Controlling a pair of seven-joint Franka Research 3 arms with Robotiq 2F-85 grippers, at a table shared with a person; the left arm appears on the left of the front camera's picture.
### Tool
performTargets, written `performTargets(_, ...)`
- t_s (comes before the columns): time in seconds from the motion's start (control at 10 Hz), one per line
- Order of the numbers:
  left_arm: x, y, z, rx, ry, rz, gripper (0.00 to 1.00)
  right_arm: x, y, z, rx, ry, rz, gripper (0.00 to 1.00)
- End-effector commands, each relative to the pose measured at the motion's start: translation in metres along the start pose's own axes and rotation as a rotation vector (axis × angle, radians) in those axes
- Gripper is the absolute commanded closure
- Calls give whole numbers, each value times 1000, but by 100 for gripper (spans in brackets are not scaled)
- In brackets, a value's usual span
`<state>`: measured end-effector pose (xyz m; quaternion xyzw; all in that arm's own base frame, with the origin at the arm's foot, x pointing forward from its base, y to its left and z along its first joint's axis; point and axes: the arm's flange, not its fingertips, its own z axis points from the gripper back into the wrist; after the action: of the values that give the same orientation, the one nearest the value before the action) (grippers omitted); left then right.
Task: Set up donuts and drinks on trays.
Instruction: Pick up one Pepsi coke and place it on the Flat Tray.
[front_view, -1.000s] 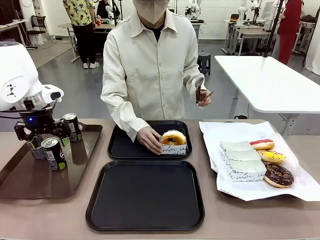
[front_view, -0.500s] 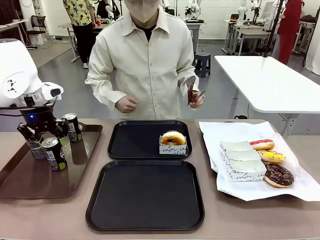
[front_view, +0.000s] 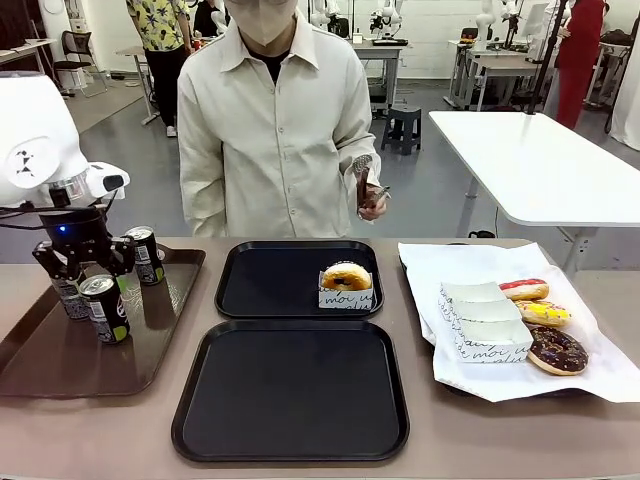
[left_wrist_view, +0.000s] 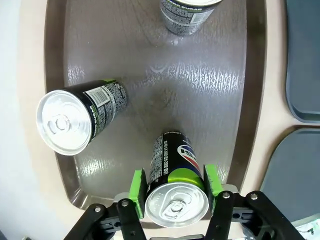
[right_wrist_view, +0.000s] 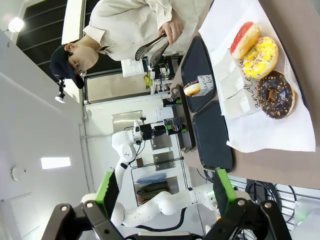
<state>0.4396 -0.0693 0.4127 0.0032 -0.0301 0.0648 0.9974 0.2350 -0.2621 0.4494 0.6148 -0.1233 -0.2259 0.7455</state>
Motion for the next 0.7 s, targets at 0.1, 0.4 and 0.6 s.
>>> performTargets(0.1, -12, -13, 79, 58, -37, -21, 98, -1, 0, 0, 8, 4, -2, 0)
performTargets(0.4, -27, 2, 120, 46, -120, 7, 98, -1, 0, 0, 8, 4, -2, 0)
performTargets(0.6, -32, 33, 110, 171, -141, 11, 98, -1, 0, 0, 8, 4, -2, 0)
